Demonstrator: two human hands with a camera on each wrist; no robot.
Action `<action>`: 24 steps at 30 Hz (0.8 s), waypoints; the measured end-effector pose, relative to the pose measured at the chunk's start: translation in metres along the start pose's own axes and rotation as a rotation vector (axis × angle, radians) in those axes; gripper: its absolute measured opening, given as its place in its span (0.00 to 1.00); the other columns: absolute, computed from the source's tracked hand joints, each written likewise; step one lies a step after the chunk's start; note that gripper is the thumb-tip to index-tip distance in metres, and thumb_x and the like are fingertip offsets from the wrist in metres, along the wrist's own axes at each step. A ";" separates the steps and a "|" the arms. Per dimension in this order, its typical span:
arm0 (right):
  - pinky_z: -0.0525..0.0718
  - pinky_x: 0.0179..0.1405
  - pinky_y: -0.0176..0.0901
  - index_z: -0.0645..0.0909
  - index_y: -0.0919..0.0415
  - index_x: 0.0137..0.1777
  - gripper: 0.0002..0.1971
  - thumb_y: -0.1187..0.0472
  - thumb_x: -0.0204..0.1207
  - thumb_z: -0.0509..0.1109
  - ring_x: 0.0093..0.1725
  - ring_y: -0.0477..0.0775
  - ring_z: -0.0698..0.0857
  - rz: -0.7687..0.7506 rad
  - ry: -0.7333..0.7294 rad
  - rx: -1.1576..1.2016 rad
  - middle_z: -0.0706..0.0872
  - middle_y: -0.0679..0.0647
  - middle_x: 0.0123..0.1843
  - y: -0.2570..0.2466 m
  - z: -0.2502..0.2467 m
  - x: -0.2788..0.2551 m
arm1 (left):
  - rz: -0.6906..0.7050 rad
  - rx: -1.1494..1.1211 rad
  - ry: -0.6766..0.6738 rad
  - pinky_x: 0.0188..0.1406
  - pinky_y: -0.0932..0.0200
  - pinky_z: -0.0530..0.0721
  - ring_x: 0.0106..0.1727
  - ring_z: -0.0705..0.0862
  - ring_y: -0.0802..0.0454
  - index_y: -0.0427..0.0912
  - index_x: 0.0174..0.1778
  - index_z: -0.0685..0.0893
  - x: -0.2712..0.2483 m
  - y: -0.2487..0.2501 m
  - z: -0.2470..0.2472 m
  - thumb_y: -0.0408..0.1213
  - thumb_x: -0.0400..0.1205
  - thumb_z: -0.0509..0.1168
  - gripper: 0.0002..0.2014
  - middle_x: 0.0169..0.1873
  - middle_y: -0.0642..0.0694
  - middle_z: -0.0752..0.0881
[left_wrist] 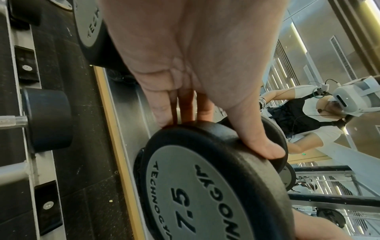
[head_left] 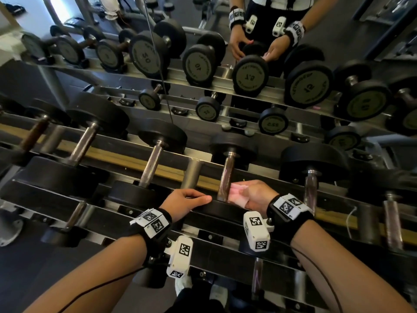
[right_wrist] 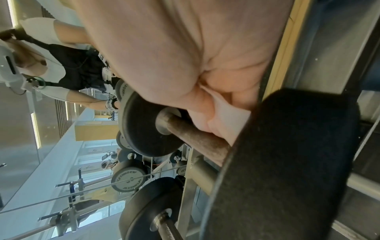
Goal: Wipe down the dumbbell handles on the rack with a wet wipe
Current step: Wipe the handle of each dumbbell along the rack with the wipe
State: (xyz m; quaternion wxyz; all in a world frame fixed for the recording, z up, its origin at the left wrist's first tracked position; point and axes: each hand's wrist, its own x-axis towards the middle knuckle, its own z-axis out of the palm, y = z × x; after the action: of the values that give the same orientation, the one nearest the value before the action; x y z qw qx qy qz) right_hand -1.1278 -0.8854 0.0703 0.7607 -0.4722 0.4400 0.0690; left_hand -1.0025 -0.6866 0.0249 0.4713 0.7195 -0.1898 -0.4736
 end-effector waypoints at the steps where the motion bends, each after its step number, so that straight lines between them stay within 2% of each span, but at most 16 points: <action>1: 0.89 0.54 0.50 0.78 0.76 0.67 0.17 0.81 0.82 0.55 0.56 0.61 0.90 0.017 -0.043 0.035 0.89 0.68 0.57 -0.004 -0.004 -0.005 | -0.003 -0.003 0.006 0.59 0.53 0.89 0.50 0.92 0.57 0.61 0.46 0.93 0.000 0.000 0.000 0.76 0.48 0.78 0.35 0.46 0.54 0.94; 3: 0.91 0.40 0.46 0.79 0.76 0.65 0.17 0.81 0.82 0.54 0.47 0.60 0.91 0.034 -0.134 0.050 0.89 0.68 0.52 -0.017 -0.012 -0.015 | -0.010 -0.008 0.022 0.60 0.53 0.89 0.49 0.92 0.58 0.61 0.47 0.93 0.000 -0.001 -0.001 0.75 0.48 0.78 0.34 0.46 0.55 0.94; 4: 0.91 0.37 0.45 0.80 0.75 0.64 0.17 0.80 0.82 0.55 0.45 0.60 0.92 0.024 -0.159 0.024 0.89 0.68 0.51 -0.025 -0.014 -0.018 | -0.016 -0.008 0.025 0.61 0.53 0.88 0.50 0.92 0.59 0.62 0.47 0.93 0.000 -0.001 -0.001 0.74 0.49 0.78 0.33 0.46 0.56 0.93; 6: 0.90 0.38 0.43 0.82 0.74 0.65 0.15 0.76 0.81 0.62 0.46 0.59 0.92 -0.089 -0.168 -0.077 0.90 0.68 0.51 -0.042 -0.011 -0.018 | -0.028 -0.013 0.022 0.64 0.52 0.87 0.52 0.91 0.59 0.63 0.47 0.93 0.000 -0.002 -0.003 0.72 0.52 0.79 0.30 0.47 0.57 0.93; 8: 0.88 0.49 0.38 0.83 0.74 0.66 0.15 0.69 0.81 0.67 0.51 0.55 0.91 -0.328 -0.131 -0.277 0.89 0.72 0.53 -0.057 -0.006 -0.011 | -0.038 -0.016 0.022 0.64 0.53 0.86 0.51 0.91 0.61 0.63 0.47 0.93 0.001 -0.003 -0.005 0.71 0.53 0.79 0.28 0.47 0.58 0.93; 9: 0.85 0.57 0.37 0.83 0.71 0.67 0.15 0.66 0.83 0.67 0.54 0.51 0.90 -0.459 -0.102 -0.457 0.89 0.71 0.56 -0.063 -0.003 -0.007 | -0.043 -0.018 0.022 0.63 0.55 0.86 0.51 0.91 0.62 0.63 0.47 0.93 0.001 -0.003 -0.006 0.71 0.52 0.79 0.29 0.47 0.58 0.93; 11: 0.78 0.72 0.45 0.82 0.57 0.72 0.17 0.65 0.86 0.62 0.65 0.51 0.85 -0.668 -0.004 -0.977 0.88 0.59 0.65 -0.073 0.002 0.000 | -0.063 -0.037 0.019 0.60 0.58 0.87 0.50 0.91 0.62 0.62 0.47 0.93 0.002 -0.002 -0.006 0.70 0.52 0.80 0.29 0.47 0.57 0.93; 12: 0.74 0.76 0.47 0.79 0.50 0.75 0.22 0.69 0.86 0.59 0.71 0.52 0.81 -0.704 0.004 -1.210 0.84 0.54 0.71 -0.076 0.003 0.006 | -0.075 -0.045 0.020 0.57 0.59 0.87 0.49 0.91 0.62 0.62 0.47 0.93 0.002 -0.001 -0.006 0.68 0.53 0.81 0.28 0.46 0.57 0.93; 13: 0.71 0.79 0.47 0.75 0.47 0.78 0.27 0.73 0.84 0.57 0.76 0.52 0.77 -0.690 -0.030 -1.385 0.79 0.50 0.76 -0.078 0.004 0.010 | -0.087 -0.049 0.023 0.52 0.62 0.87 0.48 0.91 0.62 0.62 0.47 0.93 0.002 0.000 -0.006 0.65 0.55 0.80 0.25 0.46 0.58 0.93; 15: 0.65 0.82 0.45 0.68 0.46 0.82 0.35 0.78 0.81 0.55 0.81 0.50 0.70 -0.645 -0.118 -1.639 0.70 0.47 0.83 -0.076 0.005 0.017 | -0.107 -0.050 0.033 0.42 0.70 0.85 0.46 0.91 0.64 0.61 0.48 0.93 0.001 0.003 -0.006 0.60 0.61 0.81 0.20 0.45 0.59 0.93; 18: 0.68 0.80 0.54 0.65 0.53 0.83 0.34 0.77 0.79 0.60 0.81 0.59 0.69 -0.595 -0.200 -1.883 0.66 0.54 0.84 -0.070 0.009 0.027 | -0.121 -0.039 0.053 0.33 0.74 0.84 0.44 0.90 0.66 0.59 0.50 0.92 0.003 0.005 -0.006 0.52 0.70 0.81 0.14 0.43 0.60 0.92; 19: 0.70 0.78 0.55 0.64 0.54 0.82 0.35 0.77 0.76 0.63 0.80 0.61 0.70 -0.574 -0.211 -1.967 0.65 0.56 0.83 -0.067 0.014 0.031 | -0.120 -0.049 0.059 0.35 0.74 0.85 0.44 0.91 0.65 0.57 0.49 0.92 0.003 0.005 -0.006 0.50 0.70 0.81 0.13 0.42 0.59 0.93; 22: 0.71 0.76 0.53 0.61 0.58 0.78 0.35 0.70 0.73 0.72 0.78 0.61 0.68 -0.588 -0.301 -2.323 0.64 0.58 0.78 -0.055 0.027 0.030 | -0.126 -0.068 0.080 0.52 0.63 0.88 0.49 0.92 0.55 0.51 0.48 0.94 0.004 0.002 -0.005 0.47 0.69 0.82 0.13 0.45 0.51 0.94; 24: 0.72 0.73 0.55 0.64 0.59 0.80 0.31 0.70 0.77 0.67 0.76 0.62 0.70 -0.655 -0.409 -2.291 0.67 0.59 0.79 -0.044 0.022 0.024 | -0.123 -0.075 0.081 0.55 0.60 0.88 0.50 0.93 0.55 0.50 0.50 0.93 0.003 0.001 -0.003 0.47 0.69 0.82 0.15 0.45 0.51 0.94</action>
State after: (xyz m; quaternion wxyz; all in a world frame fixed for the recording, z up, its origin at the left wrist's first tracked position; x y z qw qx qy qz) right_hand -1.0774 -0.8991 0.0853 -0.0619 -0.9419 -0.1453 0.2963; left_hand -0.9978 -0.6877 0.0245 0.4754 0.7301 -0.1080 -0.4789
